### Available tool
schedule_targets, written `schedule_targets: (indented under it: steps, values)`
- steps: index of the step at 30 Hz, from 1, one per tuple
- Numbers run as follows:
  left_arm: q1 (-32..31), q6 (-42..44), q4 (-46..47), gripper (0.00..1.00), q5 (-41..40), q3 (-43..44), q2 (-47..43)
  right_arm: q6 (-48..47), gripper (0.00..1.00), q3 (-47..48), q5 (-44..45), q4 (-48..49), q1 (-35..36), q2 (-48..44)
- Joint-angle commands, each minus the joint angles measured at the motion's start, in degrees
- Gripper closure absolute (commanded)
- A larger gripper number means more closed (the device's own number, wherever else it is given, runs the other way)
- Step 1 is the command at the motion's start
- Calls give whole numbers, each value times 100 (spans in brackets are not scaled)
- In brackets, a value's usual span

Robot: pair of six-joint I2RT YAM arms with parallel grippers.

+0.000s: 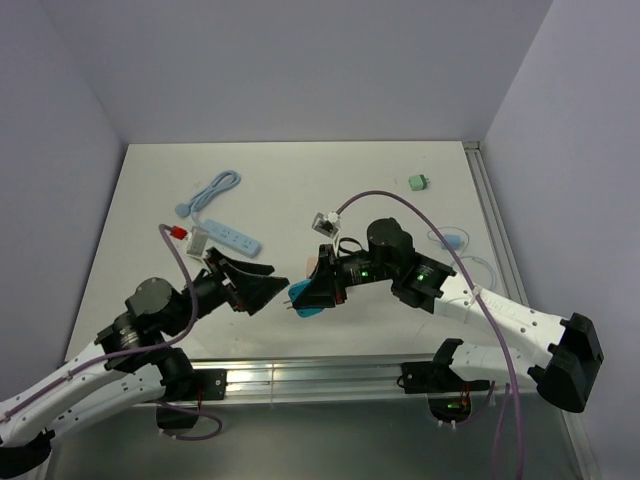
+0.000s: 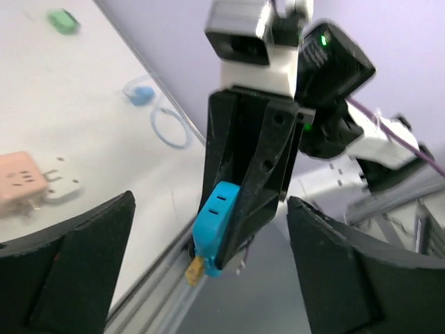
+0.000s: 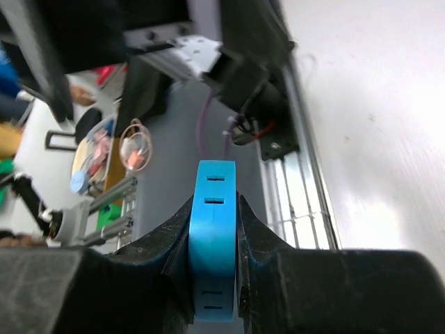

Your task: Insert the plug

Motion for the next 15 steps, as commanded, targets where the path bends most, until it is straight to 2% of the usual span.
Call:
schedule_targets:
  steps: [1, 5, 8, 13, 15]
  values:
    - [0, -37, -843, 1, -1387, 147, -451, -248, 100, 478, 891, -871, 15, 33]
    - [0, -212, -1756, 0, -2370, 445, -478, -46, 100, 881, 1953, -1977, -47, 402]
    - [0, -511, -2232, 0, -2741, 568, -417, 129, 100, 1487, 2842, -2962, -152, 964]
    - [0, -1030, -2138, 2, -2629, 437, -303, 630, 100, 2016, 3396, -3640, -590, 1886]
    - [0, -1214, -1998, 3, -2515, 341, -250, 894, 100, 2016, 3336, -3615, -749, 2168]
